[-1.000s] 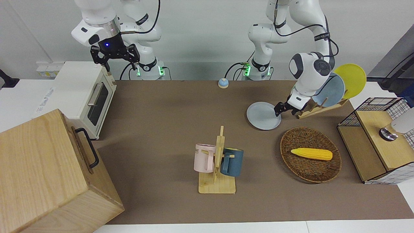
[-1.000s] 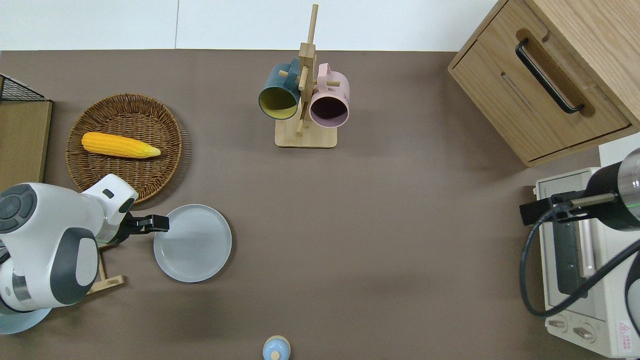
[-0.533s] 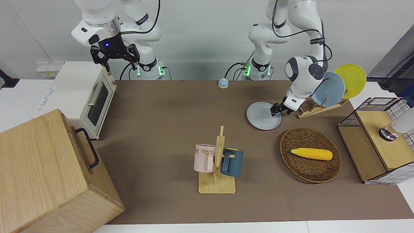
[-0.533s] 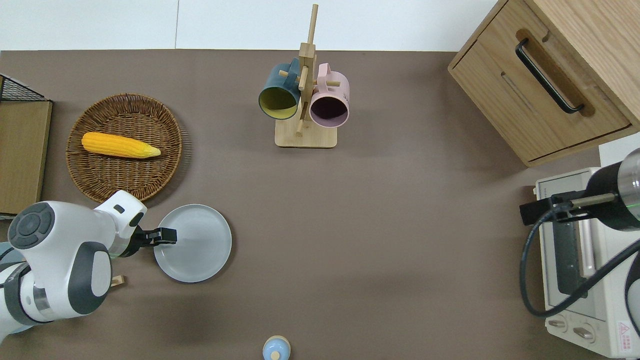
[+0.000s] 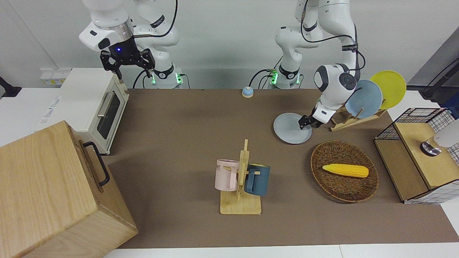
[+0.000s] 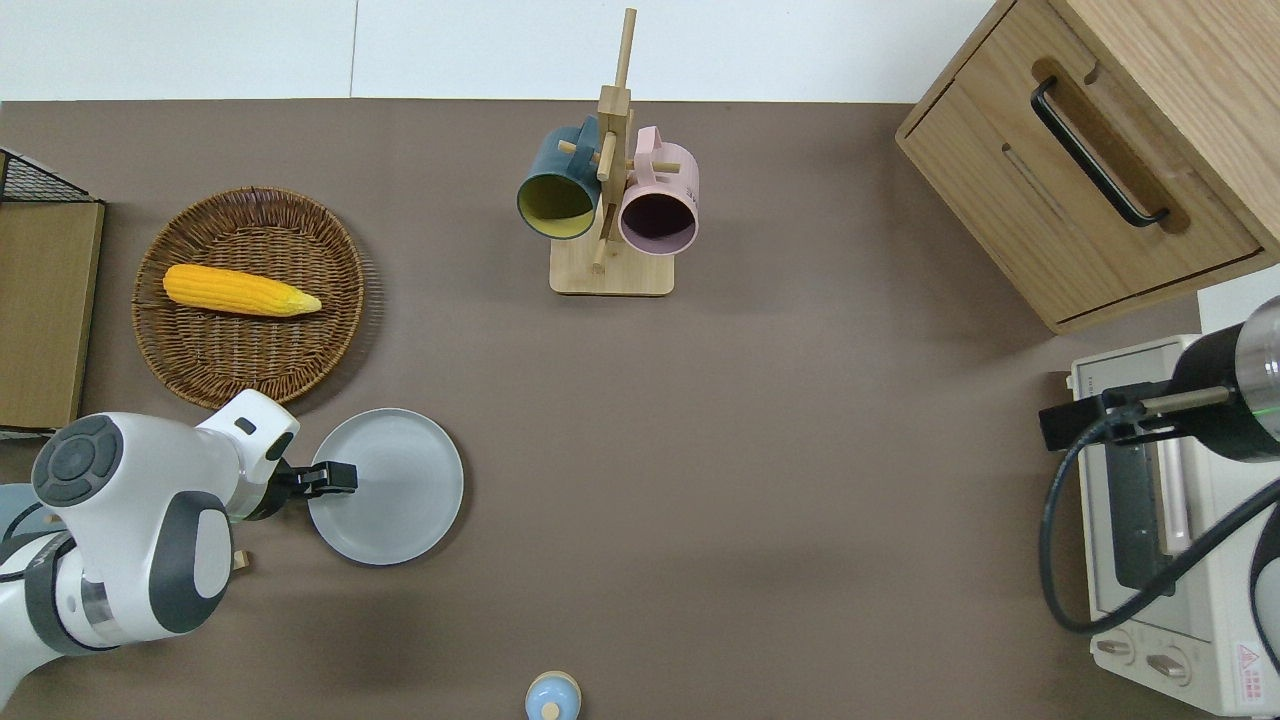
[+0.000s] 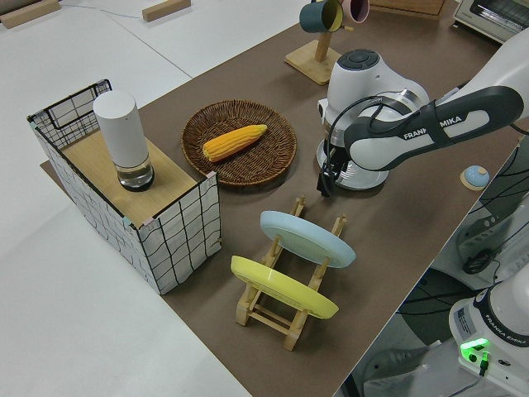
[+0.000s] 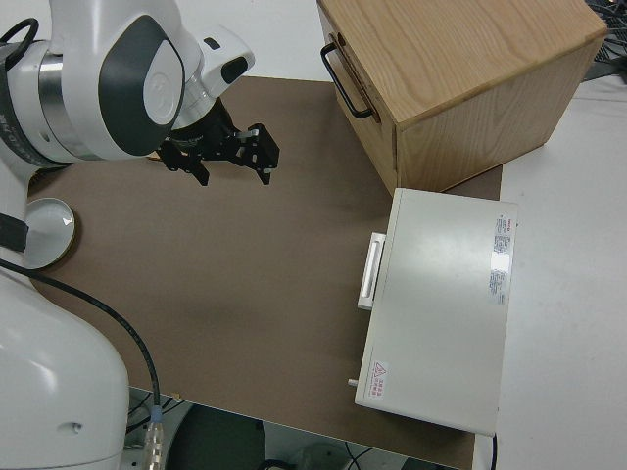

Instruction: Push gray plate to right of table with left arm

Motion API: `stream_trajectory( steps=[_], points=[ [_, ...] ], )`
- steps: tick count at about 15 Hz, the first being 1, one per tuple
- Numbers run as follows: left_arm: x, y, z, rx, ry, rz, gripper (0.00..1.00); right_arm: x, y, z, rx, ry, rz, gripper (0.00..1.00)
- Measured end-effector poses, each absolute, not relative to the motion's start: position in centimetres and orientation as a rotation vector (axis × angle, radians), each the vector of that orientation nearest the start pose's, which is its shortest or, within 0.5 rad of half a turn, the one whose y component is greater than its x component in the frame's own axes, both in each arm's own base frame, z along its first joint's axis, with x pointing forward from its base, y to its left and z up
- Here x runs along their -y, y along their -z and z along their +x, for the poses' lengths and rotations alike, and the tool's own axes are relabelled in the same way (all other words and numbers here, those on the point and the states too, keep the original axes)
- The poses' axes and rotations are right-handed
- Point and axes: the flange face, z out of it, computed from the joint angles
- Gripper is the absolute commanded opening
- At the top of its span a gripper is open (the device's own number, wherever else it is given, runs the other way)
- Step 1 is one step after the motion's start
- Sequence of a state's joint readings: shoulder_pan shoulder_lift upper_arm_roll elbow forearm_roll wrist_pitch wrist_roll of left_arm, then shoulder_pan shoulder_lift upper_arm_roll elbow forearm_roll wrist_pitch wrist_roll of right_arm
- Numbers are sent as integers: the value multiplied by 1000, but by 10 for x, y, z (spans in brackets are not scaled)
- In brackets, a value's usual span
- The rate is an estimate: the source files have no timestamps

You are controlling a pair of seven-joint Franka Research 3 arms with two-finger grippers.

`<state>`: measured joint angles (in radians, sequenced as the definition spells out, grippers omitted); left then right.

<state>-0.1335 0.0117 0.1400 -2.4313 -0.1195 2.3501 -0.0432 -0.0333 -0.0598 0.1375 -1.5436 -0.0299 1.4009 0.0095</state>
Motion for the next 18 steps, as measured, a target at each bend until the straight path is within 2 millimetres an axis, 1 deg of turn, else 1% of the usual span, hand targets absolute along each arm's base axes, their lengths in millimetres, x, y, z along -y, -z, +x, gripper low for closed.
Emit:
stream_trajectory(
  steps=[1,4,5,6,18],
  points=[
    [-2,-291,474,226,-146,-3207,499,-53,-655,515,144,-129,-3178,996],
    [-3,-292,474,244,-138,-3206,187,-53,-655,515,144,-129,-3178,996],
    [-4,-293,474,255,-134,-3210,57,-53,-655,515,144,-129,-3178,996],
    [-3,-294,474,269,-129,-3219,1,-53,-655,515,144,-129,-3178,996],
    [1,-301,474,271,-113,-3230,0,-53,-655,515,144,-129,-3178,996]
  ],
)
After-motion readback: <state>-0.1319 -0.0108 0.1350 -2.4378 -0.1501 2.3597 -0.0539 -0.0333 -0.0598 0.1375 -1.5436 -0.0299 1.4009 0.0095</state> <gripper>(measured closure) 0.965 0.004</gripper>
